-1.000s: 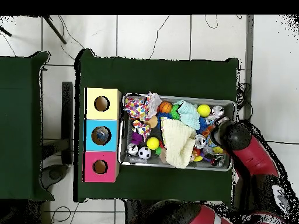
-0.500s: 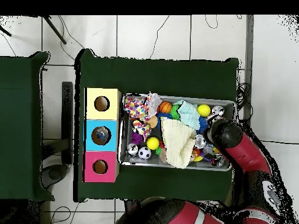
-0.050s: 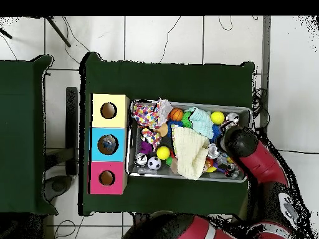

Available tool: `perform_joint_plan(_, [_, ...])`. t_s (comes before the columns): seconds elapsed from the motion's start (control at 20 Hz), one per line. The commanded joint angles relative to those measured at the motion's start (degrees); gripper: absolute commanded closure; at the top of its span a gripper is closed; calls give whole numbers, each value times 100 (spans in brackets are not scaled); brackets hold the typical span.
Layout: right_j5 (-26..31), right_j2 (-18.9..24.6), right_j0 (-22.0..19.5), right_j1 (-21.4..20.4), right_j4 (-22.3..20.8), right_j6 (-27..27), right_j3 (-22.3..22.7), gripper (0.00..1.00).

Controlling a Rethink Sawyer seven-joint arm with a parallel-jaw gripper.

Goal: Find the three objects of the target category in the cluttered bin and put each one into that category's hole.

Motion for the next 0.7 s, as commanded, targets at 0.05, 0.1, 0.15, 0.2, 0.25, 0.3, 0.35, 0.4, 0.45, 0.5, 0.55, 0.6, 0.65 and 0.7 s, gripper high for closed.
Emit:
perform_joint_plan(0.05, [210, 378, -36, 176, 325, 1358, -75, 0])
perform_joint_plan(0.1, [161, 379, -31, 217, 324, 1340, -109, 0])
perform_joint_plan(0.15, [112, 376, -21, 237, 331, 1341, -103, 0])
perform_joint_plan(0.2, [64, 373, -11, 257, 338, 1343, -97, 0])
perform_joint_plan(0.25, [-8, 363, 11, 286, 344, 1357, -81, 0])
perform_joint_plan(0.3, [-65, 360, 24, 283, 354, 1374, -51, 0])
perform_joint_plan(0.35, [-86, 369, 29, 291, 362, 1375, -50, 0])
perform_joint_plan(0.4, [-55, 333, 67, 307, 381, 1402, -69, 0])
perform_joint_plan(0.45, [-75, 354, 68, 311, 390, 1402, -72, 0])
perform_joint_plan(0.5, [-80, 345, 87, 327, 405, 1417, -98, 0])
perform_joint_plan(0.55, [-79, 355, 93, 347, 413, 1416, -125, 0])
perform_joint_plan(0.6, [-98, 383, 87, 368, 422, 1411, -142, 0])
perform_joint_plan(0.65, [-131, 400, 89, 400, 421, 1398, -164, 0])
perform_joint_plan(0.7, [-165, 418, 91, 431, 419, 1385, -185, 0])
